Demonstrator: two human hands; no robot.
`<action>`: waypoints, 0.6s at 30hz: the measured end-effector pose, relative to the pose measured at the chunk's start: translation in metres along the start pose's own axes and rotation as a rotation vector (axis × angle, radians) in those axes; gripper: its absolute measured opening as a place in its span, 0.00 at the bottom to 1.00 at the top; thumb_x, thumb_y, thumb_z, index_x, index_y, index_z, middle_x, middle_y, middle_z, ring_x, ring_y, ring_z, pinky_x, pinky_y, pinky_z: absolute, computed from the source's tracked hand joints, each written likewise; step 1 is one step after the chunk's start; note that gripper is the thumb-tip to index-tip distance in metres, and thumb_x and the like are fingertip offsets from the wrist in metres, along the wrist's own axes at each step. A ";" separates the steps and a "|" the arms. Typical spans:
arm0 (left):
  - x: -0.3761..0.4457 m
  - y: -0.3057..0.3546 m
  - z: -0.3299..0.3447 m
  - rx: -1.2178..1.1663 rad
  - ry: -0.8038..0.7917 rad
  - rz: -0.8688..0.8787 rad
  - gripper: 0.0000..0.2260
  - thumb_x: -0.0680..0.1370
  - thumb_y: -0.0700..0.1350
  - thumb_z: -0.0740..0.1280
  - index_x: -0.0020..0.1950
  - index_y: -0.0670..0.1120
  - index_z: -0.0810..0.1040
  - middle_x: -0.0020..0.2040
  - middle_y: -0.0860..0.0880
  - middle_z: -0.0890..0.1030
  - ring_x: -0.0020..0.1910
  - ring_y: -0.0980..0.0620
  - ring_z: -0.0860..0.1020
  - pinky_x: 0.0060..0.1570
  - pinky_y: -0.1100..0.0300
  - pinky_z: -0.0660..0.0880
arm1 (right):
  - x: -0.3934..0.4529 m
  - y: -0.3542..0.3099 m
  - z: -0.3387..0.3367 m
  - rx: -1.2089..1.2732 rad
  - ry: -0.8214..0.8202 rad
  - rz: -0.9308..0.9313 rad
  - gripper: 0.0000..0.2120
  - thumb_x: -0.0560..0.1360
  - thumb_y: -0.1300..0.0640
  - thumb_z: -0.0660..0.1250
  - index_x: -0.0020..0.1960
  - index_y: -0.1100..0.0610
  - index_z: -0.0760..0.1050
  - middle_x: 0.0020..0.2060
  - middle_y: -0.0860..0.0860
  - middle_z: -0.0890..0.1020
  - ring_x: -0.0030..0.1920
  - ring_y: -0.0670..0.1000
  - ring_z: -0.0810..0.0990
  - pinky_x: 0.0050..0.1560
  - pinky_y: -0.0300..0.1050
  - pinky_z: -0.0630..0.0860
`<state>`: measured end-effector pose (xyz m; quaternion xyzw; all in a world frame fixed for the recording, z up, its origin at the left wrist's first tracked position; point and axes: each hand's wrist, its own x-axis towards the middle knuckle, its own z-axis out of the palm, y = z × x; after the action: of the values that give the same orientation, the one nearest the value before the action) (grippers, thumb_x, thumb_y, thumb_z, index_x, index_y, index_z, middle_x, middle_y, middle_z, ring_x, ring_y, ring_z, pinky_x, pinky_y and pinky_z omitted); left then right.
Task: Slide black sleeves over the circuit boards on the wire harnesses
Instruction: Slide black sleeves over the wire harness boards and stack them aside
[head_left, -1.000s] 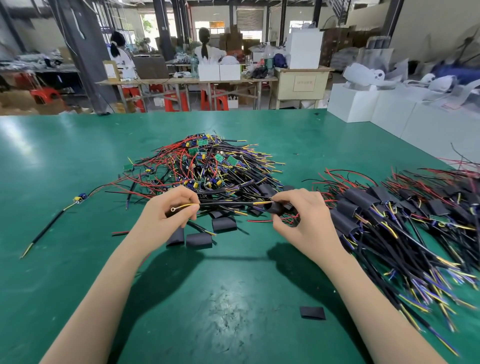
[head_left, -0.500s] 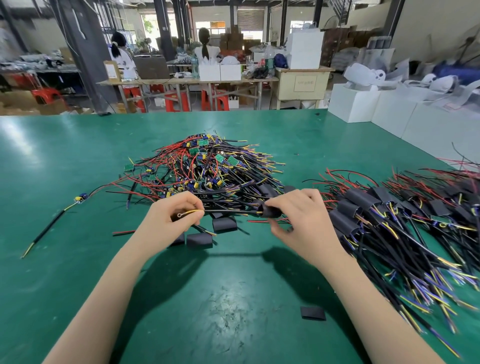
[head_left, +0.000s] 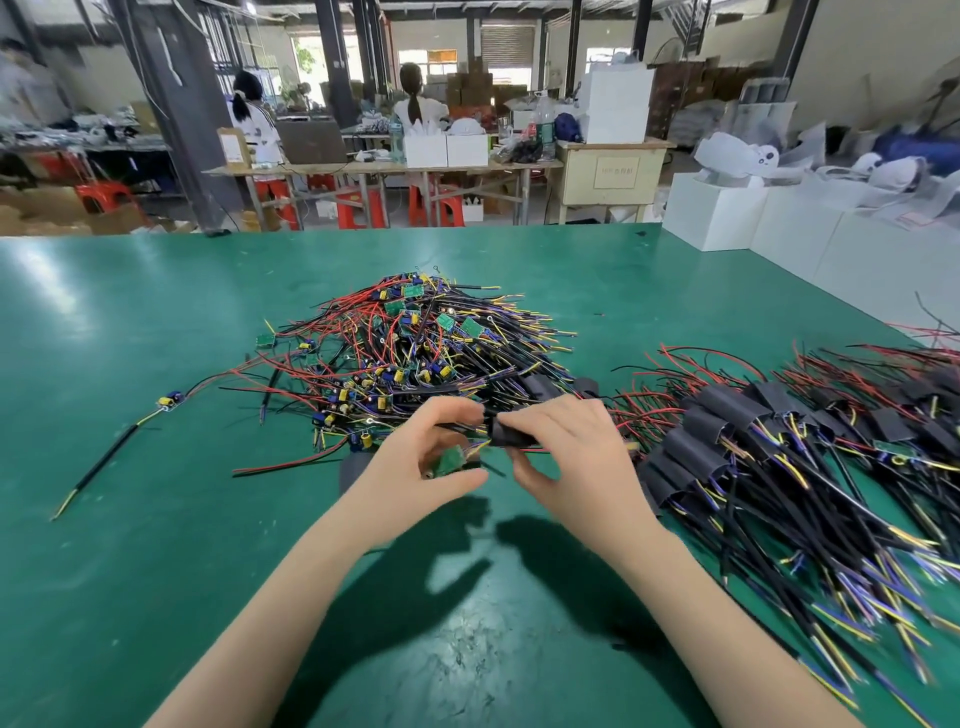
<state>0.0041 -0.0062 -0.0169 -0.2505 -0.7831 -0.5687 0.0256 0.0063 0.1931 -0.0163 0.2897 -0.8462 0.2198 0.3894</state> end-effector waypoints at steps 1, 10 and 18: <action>0.000 0.000 0.000 -0.021 0.002 -0.031 0.23 0.73 0.33 0.73 0.63 0.48 0.72 0.60 0.49 0.78 0.56 0.53 0.78 0.59 0.63 0.74 | 0.000 0.003 -0.003 0.008 0.016 0.021 0.11 0.69 0.62 0.72 0.51 0.59 0.81 0.44 0.50 0.83 0.45 0.56 0.80 0.46 0.51 0.72; 0.001 0.003 -0.002 -0.075 0.081 -0.107 0.08 0.73 0.34 0.72 0.50 0.44 0.81 0.38 0.49 0.84 0.35 0.57 0.79 0.37 0.69 0.74 | -0.002 0.005 -0.007 0.098 -0.047 -0.028 0.13 0.69 0.61 0.73 0.53 0.56 0.82 0.47 0.48 0.83 0.48 0.52 0.81 0.48 0.51 0.73; 0.001 0.006 0.000 -0.142 0.105 -0.144 0.06 0.74 0.35 0.72 0.47 0.43 0.80 0.35 0.47 0.84 0.30 0.55 0.81 0.31 0.69 0.74 | -0.003 0.005 -0.008 0.266 -0.149 0.014 0.15 0.71 0.63 0.71 0.58 0.59 0.80 0.50 0.51 0.81 0.50 0.51 0.81 0.52 0.49 0.77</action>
<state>0.0055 -0.0041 -0.0117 -0.1644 -0.7543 -0.6356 0.0078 0.0090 0.2026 -0.0143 0.3483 -0.8382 0.3105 0.2823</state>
